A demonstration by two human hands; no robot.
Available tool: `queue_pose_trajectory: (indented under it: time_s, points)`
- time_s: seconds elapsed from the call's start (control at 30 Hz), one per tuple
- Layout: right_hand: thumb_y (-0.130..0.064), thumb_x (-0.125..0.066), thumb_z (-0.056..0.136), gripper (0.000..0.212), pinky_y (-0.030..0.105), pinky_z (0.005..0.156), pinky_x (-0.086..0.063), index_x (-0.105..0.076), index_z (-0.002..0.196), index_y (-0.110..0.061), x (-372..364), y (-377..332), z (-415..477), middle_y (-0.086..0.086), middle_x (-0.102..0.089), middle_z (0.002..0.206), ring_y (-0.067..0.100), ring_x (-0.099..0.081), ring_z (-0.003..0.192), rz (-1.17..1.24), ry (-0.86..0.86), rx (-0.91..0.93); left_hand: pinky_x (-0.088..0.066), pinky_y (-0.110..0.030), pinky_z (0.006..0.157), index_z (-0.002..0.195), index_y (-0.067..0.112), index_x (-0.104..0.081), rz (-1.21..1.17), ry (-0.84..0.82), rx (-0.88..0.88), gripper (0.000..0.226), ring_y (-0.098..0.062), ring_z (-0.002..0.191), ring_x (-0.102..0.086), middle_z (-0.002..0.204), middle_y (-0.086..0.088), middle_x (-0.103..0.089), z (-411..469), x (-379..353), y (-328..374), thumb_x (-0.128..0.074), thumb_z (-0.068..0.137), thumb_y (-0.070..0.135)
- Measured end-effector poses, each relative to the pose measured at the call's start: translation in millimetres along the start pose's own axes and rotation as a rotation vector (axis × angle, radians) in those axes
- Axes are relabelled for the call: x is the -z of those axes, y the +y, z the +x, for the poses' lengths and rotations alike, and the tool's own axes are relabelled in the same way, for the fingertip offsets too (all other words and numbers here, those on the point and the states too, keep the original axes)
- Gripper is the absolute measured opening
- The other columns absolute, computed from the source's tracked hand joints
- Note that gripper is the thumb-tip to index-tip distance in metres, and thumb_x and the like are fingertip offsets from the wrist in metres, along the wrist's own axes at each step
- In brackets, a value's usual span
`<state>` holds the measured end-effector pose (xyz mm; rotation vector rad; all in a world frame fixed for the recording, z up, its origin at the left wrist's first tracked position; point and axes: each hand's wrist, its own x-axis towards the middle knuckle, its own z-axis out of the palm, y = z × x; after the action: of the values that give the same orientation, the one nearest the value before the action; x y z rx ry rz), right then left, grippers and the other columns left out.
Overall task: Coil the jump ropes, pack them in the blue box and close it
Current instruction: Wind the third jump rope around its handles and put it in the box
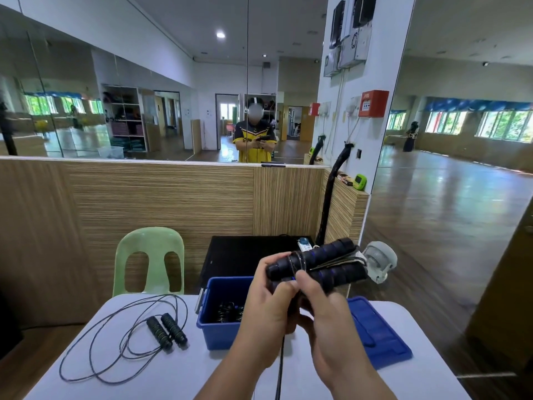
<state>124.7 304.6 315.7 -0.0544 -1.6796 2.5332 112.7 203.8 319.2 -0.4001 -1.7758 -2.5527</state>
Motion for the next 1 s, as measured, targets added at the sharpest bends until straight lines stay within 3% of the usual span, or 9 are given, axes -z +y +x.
queue_pose_trajectory:
  time_s: [0.07,0.13,0.2,0.27,0.47,0.6,0.73,0.9,1.0]
  points:
    - [-0.037,-0.076,0.085,0.031,0.051,0.086,-0.062,-0.073,0.11,-0.017,1,3,-3,0.003,-0.079,0.098,0.023,-0.075,0.1,-0.172,0.031,0.027,-0.057,-0.037,0.058,0.12,0.027,-0.061,0.001,0.017,-0.006,0.032,-0.029,0.084,-0.075,0.105,-0.016,-0.076,-1,2,0,-0.054,0.1,0.003]
    - [-0.044,-0.081,0.081,0.03,0.045,0.069,-0.064,-0.069,0.087,-0.017,4,3,-6,-0.003,-0.073,0.075,0.018,-0.072,0.078,-0.364,0.121,0.104,-0.051,-0.034,0.055,0.116,0.032,-0.062,0.034,0.056,-0.026,0.039,-0.027,0.072,-0.069,0.098,-0.015,-0.075,-1,5,-2,-0.051,0.099,-0.001]
    - [-0.05,-0.083,0.077,0.044,0.033,0.054,-0.056,-0.054,0.068,-0.017,7,0,-12,-0.005,-0.054,0.056,0.014,-0.055,0.056,-0.526,0.18,0.265,-0.039,-0.029,0.048,0.112,0.037,-0.062,0.067,0.092,-0.037,0.043,-0.02,0.056,-0.052,0.083,-0.016,-0.068,0,8,-5,-0.051,0.097,-0.001]
    - [-0.048,-0.082,0.078,0.04,0.021,0.049,-0.044,-0.054,0.066,-0.022,8,-7,-15,-0.003,-0.048,0.053,0.009,-0.045,0.05,-0.652,0.189,0.479,-0.034,-0.026,0.046,0.114,0.036,-0.061,0.089,0.097,-0.025,0.04,-0.017,0.052,-0.044,0.075,-0.016,-0.062,1,11,-8,-0.052,0.097,0.001]
    - [-0.038,-0.072,0.09,0.012,0.023,0.056,-0.046,-0.064,0.082,-0.032,3,-8,1,-0.012,-0.049,0.064,0.011,-0.054,0.065,-1.049,0.169,0.806,-0.04,-0.028,0.045,0.12,0.031,-0.059,0.075,0.046,0.004,0.032,-0.019,0.052,-0.052,0.078,-0.015,-0.067,-1,10,-5,-0.053,0.101,0.006]
    - [-0.028,-0.062,0.098,0.015,0.013,0.061,-0.042,-0.061,0.083,-0.029,3,-2,2,-0.015,-0.053,0.076,0.006,-0.055,0.073,-1.073,0.161,0.854,-0.054,-0.036,0.06,0.116,0.038,-0.059,0.044,0.039,0.055,0.043,-0.023,0.076,-0.069,0.098,-0.01,-0.076,-5,11,1,-0.048,0.098,0.0]
    - [-0.034,-0.049,0.1,0.022,0.016,0.066,-0.04,-0.048,0.078,-0.032,-2,1,-3,-0.016,-0.049,0.081,0.008,-0.052,0.079,-1.062,0.103,0.858,-0.053,-0.038,0.068,0.105,0.038,-0.066,-0.099,0.048,0.104,0.048,-0.021,0.079,-0.071,0.101,-0.008,-0.077,-4,7,5,-0.038,0.098,0.0]
    - [-0.033,-0.044,0.1,0.026,0.029,0.067,-0.042,-0.042,0.074,-0.028,-6,3,-7,-0.014,-0.044,0.078,0.012,-0.045,0.078,-1.063,0.107,0.917,-0.049,-0.04,0.077,0.102,0.031,-0.067,-0.218,0.114,0.055,0.033,-0.024,0.087,-0.067,0.102,-0.008,-0.075,-1,-2,5,-0.047,0.08,0.018]
    - [-0.033,-0.044,0.1,0.025,0.025,0.067,-0.04,-0.037,0.075,-0.032,-5,-1,-7,-0.015,-0.043,0.077,0.01,-0.044,0.077,-1.058,0.098,0.92,-0.048,-0.037,0.074,0.103,0.024,-0.066,-0.222,0.141,0.024,0.028,-0.022,0.084,-0.064,0.094,-0.007,-0.071,0,-7,6,-0.054,0.083,0.039]
